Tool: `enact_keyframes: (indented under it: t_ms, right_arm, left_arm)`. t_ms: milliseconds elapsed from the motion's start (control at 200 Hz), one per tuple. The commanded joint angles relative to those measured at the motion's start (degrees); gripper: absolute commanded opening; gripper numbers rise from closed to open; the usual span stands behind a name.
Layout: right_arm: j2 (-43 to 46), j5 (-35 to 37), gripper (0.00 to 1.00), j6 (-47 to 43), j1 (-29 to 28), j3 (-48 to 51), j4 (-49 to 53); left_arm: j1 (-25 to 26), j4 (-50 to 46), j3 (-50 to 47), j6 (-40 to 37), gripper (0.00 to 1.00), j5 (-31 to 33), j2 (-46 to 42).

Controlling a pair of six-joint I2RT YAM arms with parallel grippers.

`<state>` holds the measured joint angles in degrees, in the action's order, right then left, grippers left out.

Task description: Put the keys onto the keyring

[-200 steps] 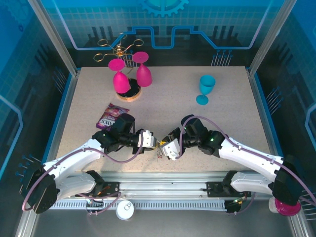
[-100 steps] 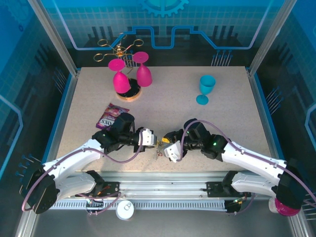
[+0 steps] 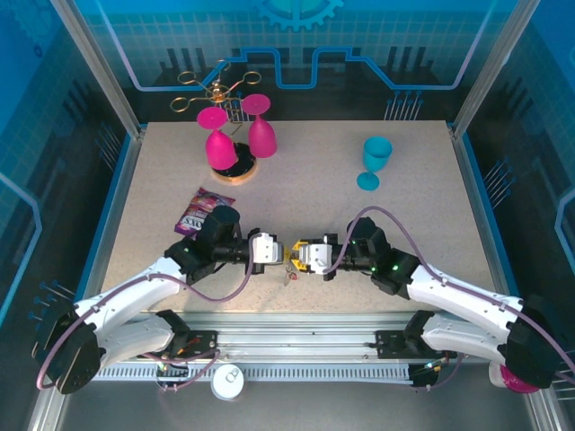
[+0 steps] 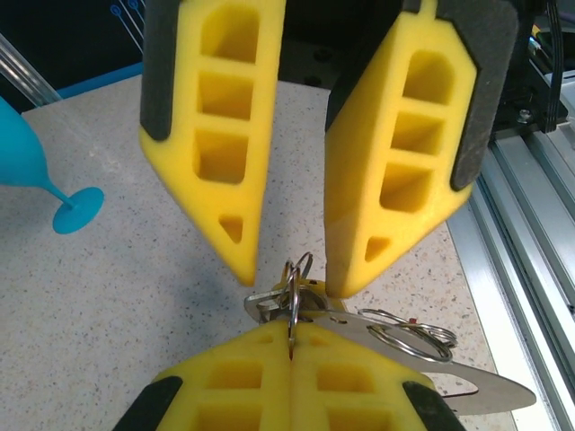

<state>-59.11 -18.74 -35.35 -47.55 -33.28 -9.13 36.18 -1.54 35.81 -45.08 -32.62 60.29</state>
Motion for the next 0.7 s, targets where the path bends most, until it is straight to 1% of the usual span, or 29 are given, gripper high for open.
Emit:
enact_keyframes:
  t_ms: [0, 190, 240, 325, 370, 430, 490, 515, 630, 695]
  right_arm:
    - [-0.82, -1.35, 0.25, 4.64, 0.48, 1.22, -5.15]
    - [-1.27, 0.08, 0.19, 4.61, 0.59, 1.40, -5.14]
    - [-1.18, 0.05, 0.14, 4.38, 0.59, 1.28, -4.72]
    - [-1.01, -0.61, 0.00, 3.66, 0.59, 0.58, -3.42]
    - [-1.01, -0.77, 0.00, 2.91, 0.60, -0.34, -1.70]
    - [-1.14, -1.09, 0.00, 1.27, 0.59, -2.38, 2.50]
    - [-1.71, -1.17, 0.00, -0.54, 0.56, -5.24, 8.31]
    - [-2.07, -1.19, 0.00, -1.23, 0.54, -6.56, 10.98]
    - [-4.78, -1.23, 0.00, -4.76, 0.15, -12.86, 22.11]
    - [-6.97, 0.10, 0.00, -6.81, -0.78, -16.36, 27.38]
  left_arm:
    - [0.27, 2.42, -0.81, 0.19, 0.00, -1.79, -1.58]
    - [0.20, 3.15, -1.09, 0.45, 0.00, -2.12, -2.10]
    - [0.29, 3.53, -1.18, 0.51, 0.00, -2.18, -2.17]
    - [0.29, 3.90, -1.22, 0.84, 0.00, -2.03, -2.28]
    - [0.24, 3.93, -1.14, 0.95, 0.00, -1.54, -2.26]
    - [0.27, 4.35, -0.99, 1.77, 0.00, 0.49, -2.20]
    - [0.38, 4.65, -0.83, 2.01, 0.16, 2.55, -2.45]
    - [0.38, 4.71, -0.75, 2.10, 0.19, 3.21, -2.53]
    - [0.47, 3.69, 0.18, 1.32, 0.21, 5.32, -2.70]
    - [0.55, 2.91, 0.85, 1.14, 0.21, 5.80, -2.63]
